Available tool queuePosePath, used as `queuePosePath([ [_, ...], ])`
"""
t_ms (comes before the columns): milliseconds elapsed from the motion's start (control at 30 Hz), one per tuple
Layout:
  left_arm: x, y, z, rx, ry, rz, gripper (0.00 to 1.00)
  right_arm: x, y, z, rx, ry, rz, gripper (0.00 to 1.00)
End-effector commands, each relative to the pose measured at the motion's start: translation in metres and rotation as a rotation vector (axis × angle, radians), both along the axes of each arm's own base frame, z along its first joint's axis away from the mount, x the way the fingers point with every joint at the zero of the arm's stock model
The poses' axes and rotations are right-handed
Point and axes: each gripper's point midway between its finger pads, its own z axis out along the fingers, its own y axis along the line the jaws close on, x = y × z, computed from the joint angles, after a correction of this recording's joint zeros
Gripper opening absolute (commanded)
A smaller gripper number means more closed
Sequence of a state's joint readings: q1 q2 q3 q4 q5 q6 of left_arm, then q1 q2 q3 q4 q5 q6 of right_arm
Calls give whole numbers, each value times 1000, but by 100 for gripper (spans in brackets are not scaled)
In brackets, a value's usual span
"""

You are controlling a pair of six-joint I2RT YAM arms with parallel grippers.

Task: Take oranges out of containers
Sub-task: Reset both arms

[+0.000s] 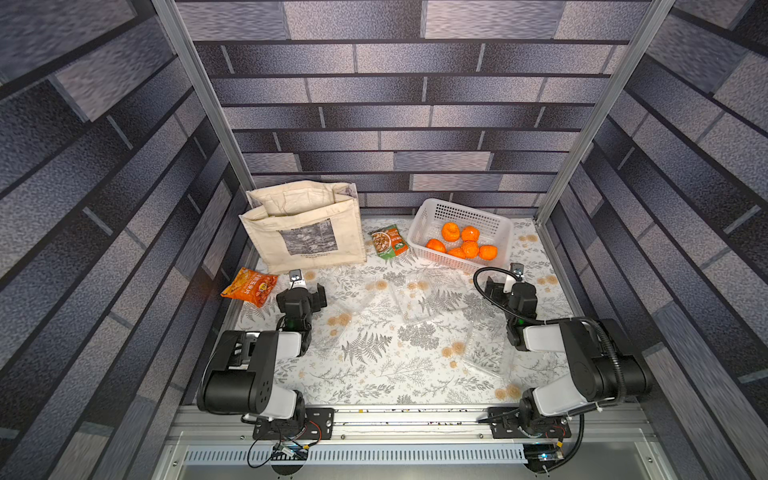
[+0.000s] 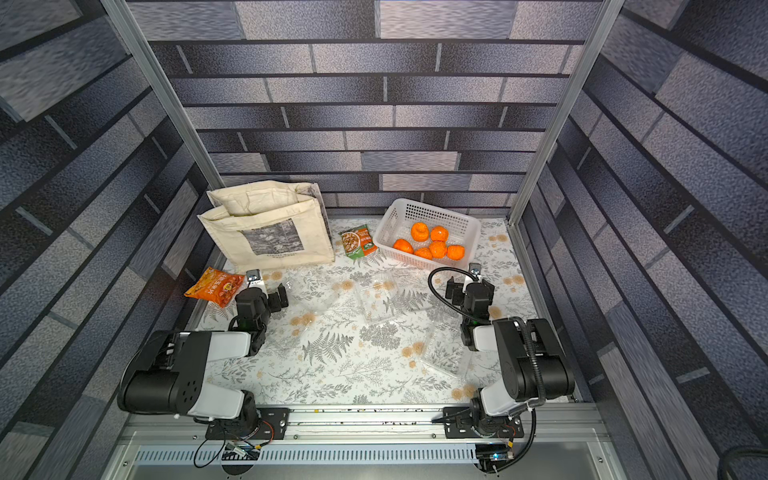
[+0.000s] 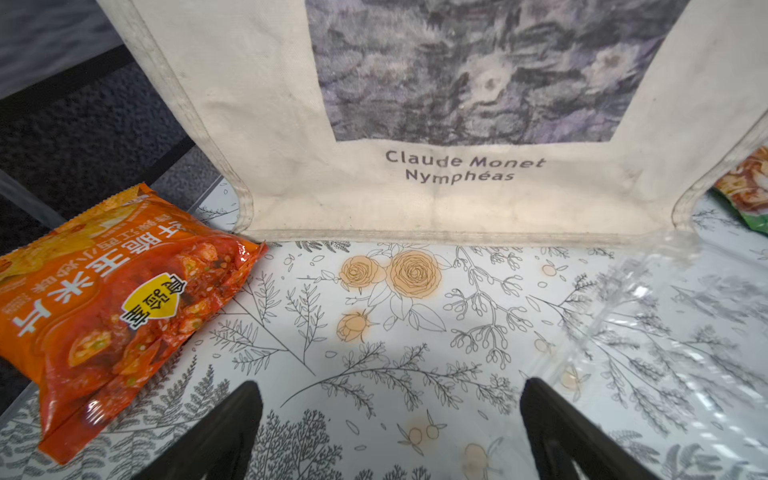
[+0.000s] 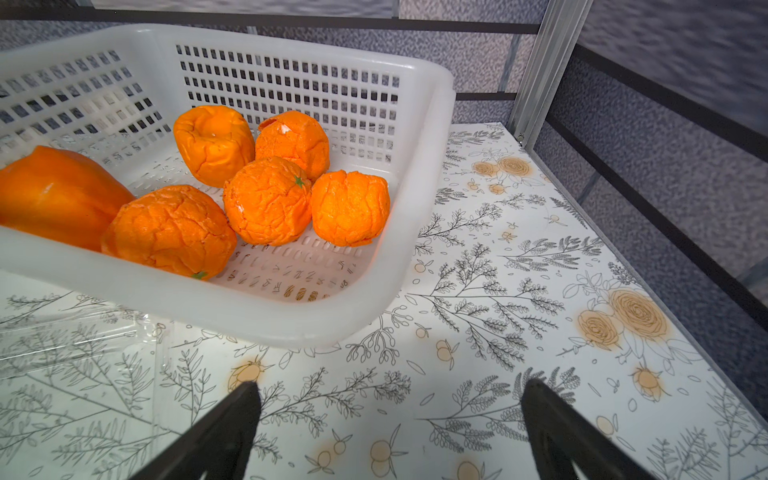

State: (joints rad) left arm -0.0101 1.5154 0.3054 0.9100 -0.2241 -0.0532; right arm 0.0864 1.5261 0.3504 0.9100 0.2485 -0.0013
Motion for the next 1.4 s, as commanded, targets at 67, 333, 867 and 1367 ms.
queuePosePath([
  [67,15,-16,19,20,-85,-118,100,2,2,1,1,-10,12,100],
  [333,28,1,12,-62,-24,-91,100,2,2,1,1,-9,13,100],
  [867,16,-13,21,55,-109,-80,100,2,2,1,2,-9,12,100],
  [1367,21,-12,17,30,-72,-100,100,2,2,2,2,-11,12,100],
])
